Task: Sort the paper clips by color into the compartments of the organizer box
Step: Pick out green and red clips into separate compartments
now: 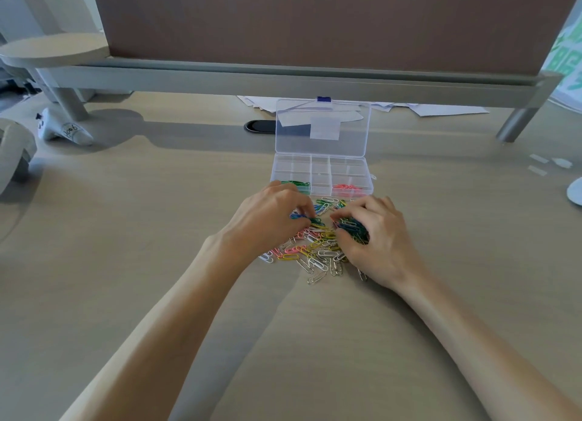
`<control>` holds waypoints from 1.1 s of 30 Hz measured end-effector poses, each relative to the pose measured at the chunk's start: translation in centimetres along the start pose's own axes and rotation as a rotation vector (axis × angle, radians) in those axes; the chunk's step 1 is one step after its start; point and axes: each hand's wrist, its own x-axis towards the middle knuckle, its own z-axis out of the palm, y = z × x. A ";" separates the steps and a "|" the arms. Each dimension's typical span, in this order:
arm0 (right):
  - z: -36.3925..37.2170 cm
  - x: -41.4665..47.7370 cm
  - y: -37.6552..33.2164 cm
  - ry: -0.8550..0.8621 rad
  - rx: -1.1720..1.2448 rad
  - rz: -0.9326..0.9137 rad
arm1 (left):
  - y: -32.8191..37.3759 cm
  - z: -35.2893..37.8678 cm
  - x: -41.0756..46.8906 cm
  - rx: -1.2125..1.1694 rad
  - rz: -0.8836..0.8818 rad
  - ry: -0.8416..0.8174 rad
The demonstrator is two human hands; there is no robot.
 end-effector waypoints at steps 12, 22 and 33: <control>1.5 1.4 -0.1 -0.032 -0.046 -0.001 | -0.7 -0.4 0.0 -0.119 -0.105 0.064; 1.3 1.4 -0.1 -0.016 -0.024 0.022 | -0.8 -0.3 0.1 -0.117 -0.124 0.030; 0.4 3.7 -0.8 -0.192 -0.185 -0.183 | -1.4 0.0 0.3 -0.246 -0.198 0.061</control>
